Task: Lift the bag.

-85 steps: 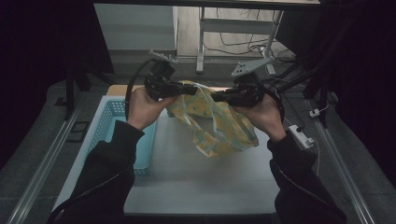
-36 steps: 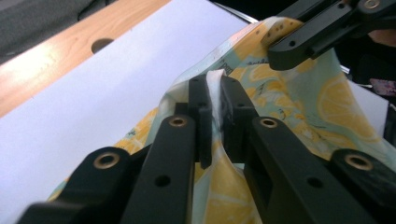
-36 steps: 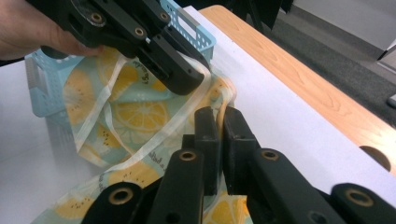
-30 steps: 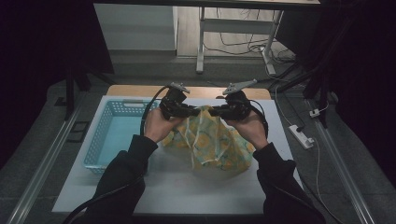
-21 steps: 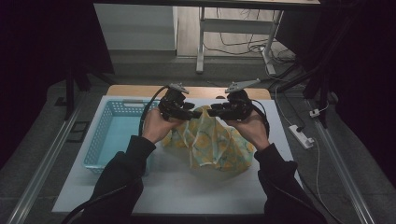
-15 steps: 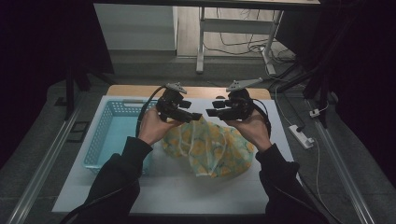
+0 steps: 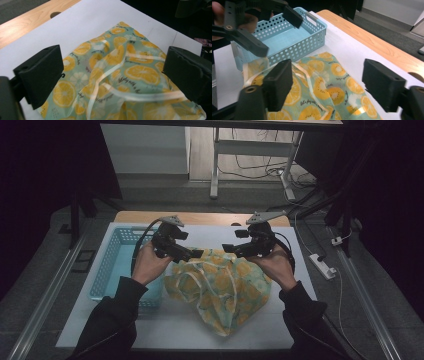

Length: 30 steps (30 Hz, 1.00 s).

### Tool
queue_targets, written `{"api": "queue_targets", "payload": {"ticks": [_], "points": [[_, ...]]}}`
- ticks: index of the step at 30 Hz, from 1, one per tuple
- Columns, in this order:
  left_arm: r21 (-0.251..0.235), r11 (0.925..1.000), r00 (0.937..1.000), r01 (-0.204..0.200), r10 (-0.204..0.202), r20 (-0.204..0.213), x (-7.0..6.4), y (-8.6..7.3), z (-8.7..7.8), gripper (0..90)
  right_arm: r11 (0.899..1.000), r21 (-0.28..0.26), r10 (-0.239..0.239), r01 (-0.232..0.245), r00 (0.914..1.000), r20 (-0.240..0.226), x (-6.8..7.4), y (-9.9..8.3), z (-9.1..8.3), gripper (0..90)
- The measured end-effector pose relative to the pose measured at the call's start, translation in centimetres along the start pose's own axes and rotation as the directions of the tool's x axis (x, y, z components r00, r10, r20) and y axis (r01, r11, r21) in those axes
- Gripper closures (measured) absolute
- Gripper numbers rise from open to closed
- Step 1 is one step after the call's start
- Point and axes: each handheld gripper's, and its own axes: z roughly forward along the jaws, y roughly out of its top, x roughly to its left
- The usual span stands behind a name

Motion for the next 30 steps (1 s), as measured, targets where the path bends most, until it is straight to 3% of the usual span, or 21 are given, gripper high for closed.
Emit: {"api": "queue_targets", "payload": {"ticks": [8,18,30], "points": [[-0.019,0.9998,0.9994,0.006,-0.006,-0.034,-0.1,-2.6,-1.6,0.0,1.000,0.009,0.013,-0.013,0.9996,0.024,0.3,-1.9,-0.4,11.5],[-0.026,0.9988,0.9980,0.041,-0.042,-0.046,-0.6,-5.8,-3.5,0.0,1.000,-0.002,-0.002,0.002,0.9983,0.057,1.2,-4.3,-0.8,2.6],[-0.017,0.9974,0.9937,0.071,-0.072,-0.086,-2.1,-10.1,-5.1,0.0,1.000,-0.008,0.004,-0.003,0.9963,0.086,2.7,-7.5,-2.4,0.7]]}}
